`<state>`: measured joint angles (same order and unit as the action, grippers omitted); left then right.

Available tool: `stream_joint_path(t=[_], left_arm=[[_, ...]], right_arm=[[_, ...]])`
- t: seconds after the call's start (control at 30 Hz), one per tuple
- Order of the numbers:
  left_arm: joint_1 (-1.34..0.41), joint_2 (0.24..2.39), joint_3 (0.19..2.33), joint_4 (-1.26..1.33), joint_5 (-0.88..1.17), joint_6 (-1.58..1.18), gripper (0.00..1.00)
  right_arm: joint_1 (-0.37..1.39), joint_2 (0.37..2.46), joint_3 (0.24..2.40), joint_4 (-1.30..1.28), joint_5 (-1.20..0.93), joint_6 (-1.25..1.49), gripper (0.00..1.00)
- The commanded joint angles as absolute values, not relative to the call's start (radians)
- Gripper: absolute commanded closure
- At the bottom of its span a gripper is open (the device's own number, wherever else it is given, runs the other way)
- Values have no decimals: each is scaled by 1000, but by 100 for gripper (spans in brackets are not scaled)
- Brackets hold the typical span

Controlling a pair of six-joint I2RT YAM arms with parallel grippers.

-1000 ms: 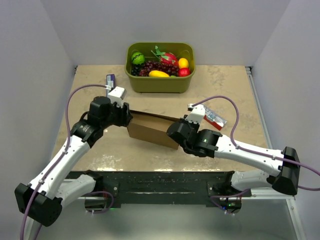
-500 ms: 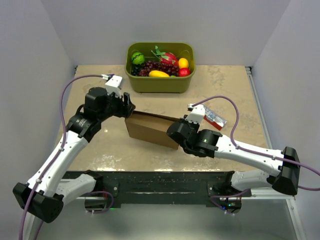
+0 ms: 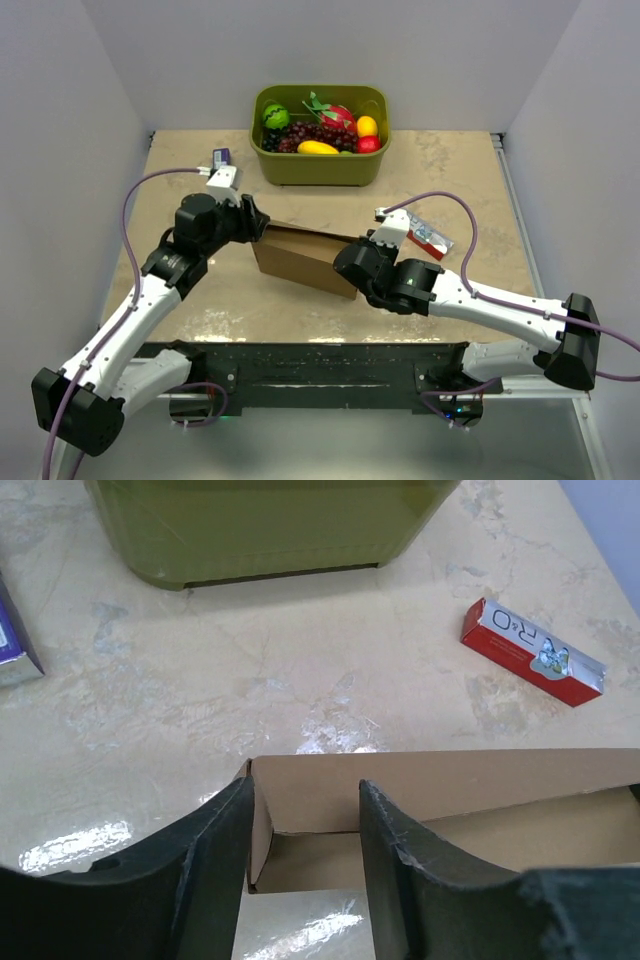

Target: Fold the paper box

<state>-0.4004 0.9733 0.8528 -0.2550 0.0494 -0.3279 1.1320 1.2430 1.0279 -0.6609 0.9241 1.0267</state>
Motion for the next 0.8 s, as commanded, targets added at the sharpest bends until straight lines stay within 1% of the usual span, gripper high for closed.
stream_joint_path(t=[0.0, 0.2, 0.33, 0.53, 0.77], left_arm=[[-394, 973, 773, -281, 31, -345, 52], [-388, 965, 718, -282, 6, -344, 58], [-385, 965, 698, -272, 11, -342, 65], [-385, 963, 701, -262, 28, -334, 66], [-384, 973, 699, -256, 48, -324, 66]], right_arm=[[1146, 1290, 968, -828, 778, 1019, 100], [1147, 1292, 980, -842, 778, 1020, 100], [1146, 1290, 989, -850, 772, 1017, 100], [1146, 1289, 1008, -859, 761, 1017, 100], [1147, 1325, 963, -857, 712, 1046, 100]])
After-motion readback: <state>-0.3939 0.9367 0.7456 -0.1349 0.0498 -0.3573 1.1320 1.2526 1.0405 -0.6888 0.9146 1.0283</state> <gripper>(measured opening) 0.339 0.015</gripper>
